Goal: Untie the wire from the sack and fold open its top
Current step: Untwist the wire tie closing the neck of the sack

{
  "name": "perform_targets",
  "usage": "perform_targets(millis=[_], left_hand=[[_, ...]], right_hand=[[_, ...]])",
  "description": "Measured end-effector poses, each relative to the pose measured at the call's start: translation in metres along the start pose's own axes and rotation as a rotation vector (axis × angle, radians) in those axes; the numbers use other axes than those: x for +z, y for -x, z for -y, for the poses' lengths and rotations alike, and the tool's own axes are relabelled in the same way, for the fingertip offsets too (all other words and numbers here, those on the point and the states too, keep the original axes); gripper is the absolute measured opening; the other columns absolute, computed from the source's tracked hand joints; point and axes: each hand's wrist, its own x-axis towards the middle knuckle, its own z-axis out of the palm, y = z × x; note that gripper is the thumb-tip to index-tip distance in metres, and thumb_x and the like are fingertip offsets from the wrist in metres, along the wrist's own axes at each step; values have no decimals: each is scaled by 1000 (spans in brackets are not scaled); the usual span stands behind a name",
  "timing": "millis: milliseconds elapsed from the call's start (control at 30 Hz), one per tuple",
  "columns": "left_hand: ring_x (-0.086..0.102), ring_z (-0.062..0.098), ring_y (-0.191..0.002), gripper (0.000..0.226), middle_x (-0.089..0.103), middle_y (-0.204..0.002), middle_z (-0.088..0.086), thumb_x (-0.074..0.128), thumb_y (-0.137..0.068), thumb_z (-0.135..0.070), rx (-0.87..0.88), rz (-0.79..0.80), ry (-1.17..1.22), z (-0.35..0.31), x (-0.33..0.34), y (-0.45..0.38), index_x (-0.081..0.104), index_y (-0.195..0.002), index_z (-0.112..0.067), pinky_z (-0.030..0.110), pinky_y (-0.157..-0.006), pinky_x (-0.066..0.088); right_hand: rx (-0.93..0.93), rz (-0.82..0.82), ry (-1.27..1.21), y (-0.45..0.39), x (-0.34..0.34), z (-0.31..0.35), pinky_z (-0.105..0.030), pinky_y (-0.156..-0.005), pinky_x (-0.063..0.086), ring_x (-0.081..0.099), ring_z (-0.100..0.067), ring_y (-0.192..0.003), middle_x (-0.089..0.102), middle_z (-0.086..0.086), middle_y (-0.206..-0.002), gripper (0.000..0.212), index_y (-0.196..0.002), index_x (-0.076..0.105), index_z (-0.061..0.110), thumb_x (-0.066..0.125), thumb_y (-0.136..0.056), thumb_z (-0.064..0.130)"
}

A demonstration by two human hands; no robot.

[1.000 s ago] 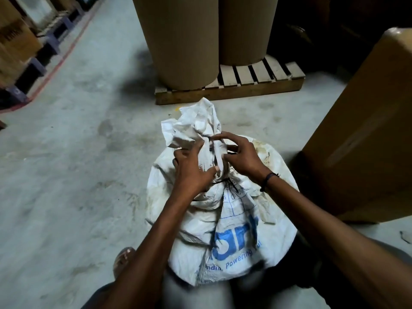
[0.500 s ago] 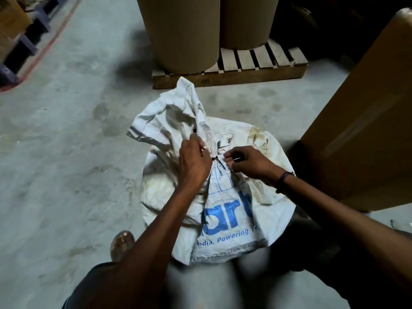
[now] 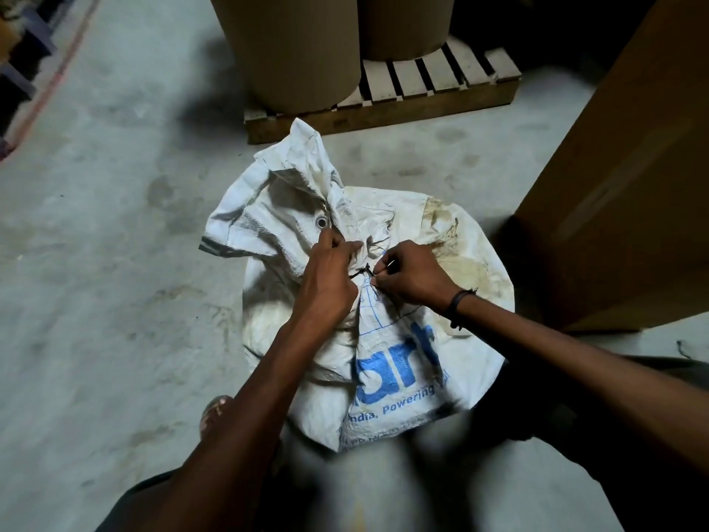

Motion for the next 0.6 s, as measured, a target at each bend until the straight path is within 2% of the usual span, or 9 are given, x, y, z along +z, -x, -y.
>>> perform_targets(millis=[100,167,233,267,367,433,500,533,600], left_hand=[[63,27,-106,34,58,-120,8,61,-95,-4,-63,-99,0,2,0,3,73,-126,-11,33,-89,48],[67,27,-98,17,67,-107,7,70,-94,-28,-171,-208,3,5,-3,5,79,-99,-15,31,-77,47],[67,25,-88,28,70,-89,3,77,-86,-43,-224,-263,-104,8,-7,5,76,-75,-18,29,-67,44],[65,25,-89,29,68,-87,2,79,-82,-43,-197,-262,-174,8,-9,4,72,-71,-18,30,-67,45],[53,27,-106,12,59,-112,3,78,-77,-20,110,-214,-335,6,-11,2,71,-87,-22,39,-83,43],[50,28,-120,26,58,-131,0,68,-77,-13,259,-79,-384,12,-12,-1,77,-97,-28,40,-96,35],[52,22,-126,27,64,-130,-9,62,-81,-18,206,32,-360,19,-14,2,81,-96,-31,39,-104,27],[54,20,-124,25,67,-124,-12,61,-82,-22,141,49,-326,24,-15,4,80,-94,-31,39,-105,26],[55,19,-116,17,68,-117,-15,64,-80,-34,62,27,-308,33,-16,9,78,-89,-30,40,-99,28]], right_hand=[[111,68,-173,-1,-2,1,-23,-60,44,56,-11,-63,70,-9,-79,15,-95,79,-6,78,-84,4],[164,141,-299,-1,-3,0,-32,-68,45,57,-18,-67,69,-13,-80,21,-102,76,-8,80,-85,4],[196,211,-342,4,2,1,-35,-71,42,55,-24,-76,66,-16,-85,31,-112,73,-2,83,-85,7],[196,237,-348,6,4,1,-34,-69,41,53,-24,-78,64,-17,-86,35,-116,70,1,83,-85,7],[173,271,-335,8,10,0,-21,-52,37,52,-16,-61,61,-12,-78,37,-120,68,3,82,-85,6],[189,273,-325,6,11,-2,-19,-55,42,54,-13,-61,64,-9,-77,36,-118,69,2,82,-85,7],[218,286,-331,5,12,-5,-31,-71,44,55,-23,-78,67,-16,-87,33,-117,70,0,80,-86,6],[220,291,-334,5,12,-5,-35,-75,43,55,-25,-83,67,-18,-90,31,-116,71,-1,79,-87,4],[200,300,-325,5,14,-3,-35,-76,43,55,-25,-83,67,-19,-92,30,-116,72,-1,79,-87,3]])
